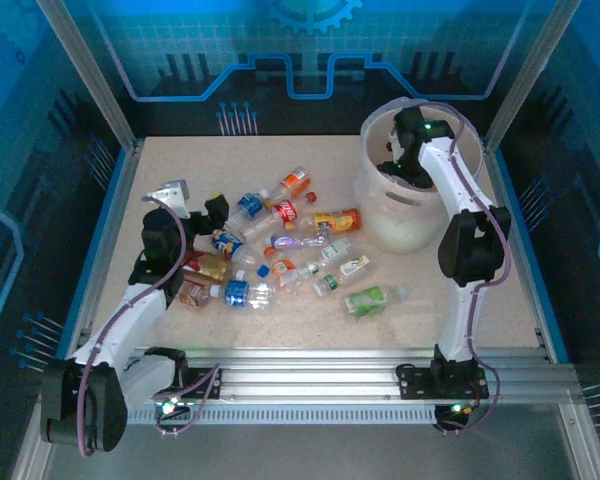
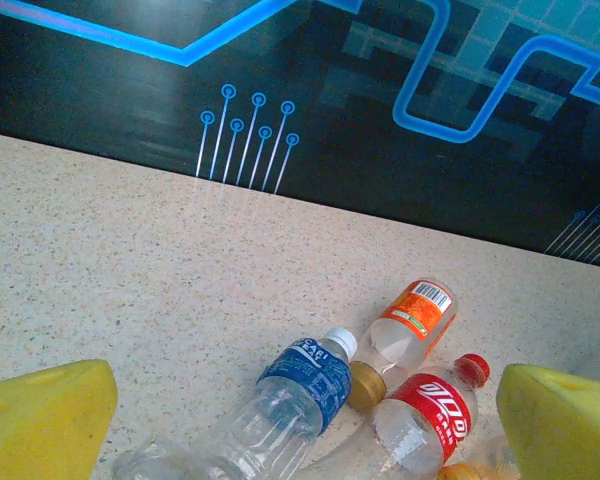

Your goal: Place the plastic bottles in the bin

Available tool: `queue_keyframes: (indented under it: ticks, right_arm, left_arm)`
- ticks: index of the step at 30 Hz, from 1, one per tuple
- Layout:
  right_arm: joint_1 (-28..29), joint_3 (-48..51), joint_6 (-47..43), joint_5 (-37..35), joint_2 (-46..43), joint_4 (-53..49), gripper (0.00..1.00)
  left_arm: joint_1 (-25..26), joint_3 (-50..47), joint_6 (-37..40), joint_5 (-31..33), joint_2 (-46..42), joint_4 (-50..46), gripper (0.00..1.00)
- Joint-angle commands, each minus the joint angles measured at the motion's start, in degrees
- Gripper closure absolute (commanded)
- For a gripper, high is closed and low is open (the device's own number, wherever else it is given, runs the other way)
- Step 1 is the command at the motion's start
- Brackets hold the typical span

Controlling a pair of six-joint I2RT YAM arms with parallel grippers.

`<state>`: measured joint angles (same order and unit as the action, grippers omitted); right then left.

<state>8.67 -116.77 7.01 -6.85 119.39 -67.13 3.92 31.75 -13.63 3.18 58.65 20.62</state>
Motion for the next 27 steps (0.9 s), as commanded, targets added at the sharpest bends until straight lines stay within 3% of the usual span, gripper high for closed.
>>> queue_keyframes:
  ticks: [1,13,27]
  right_arm:
    - [-0.5,-2.9,-0.3,-0.1,0.0,-1.7,0.00]
    - [0.2,-12.6,2.2,-6.7,-5.6,-3.8,0.00]
    - [4.7,-3.5,7.2,-11.9,-26.6,3.8,0.00]
  left_arm:
    - [0.4,1.8,-0.3,0.3,-0.5,-0.7,0.01]
    - [0.4,1.4,0.0,0.4,-0.9,-0.8,0.01]
    - [0.4,0.8,0.2,0.6,-2.2,-0.8,0.01]
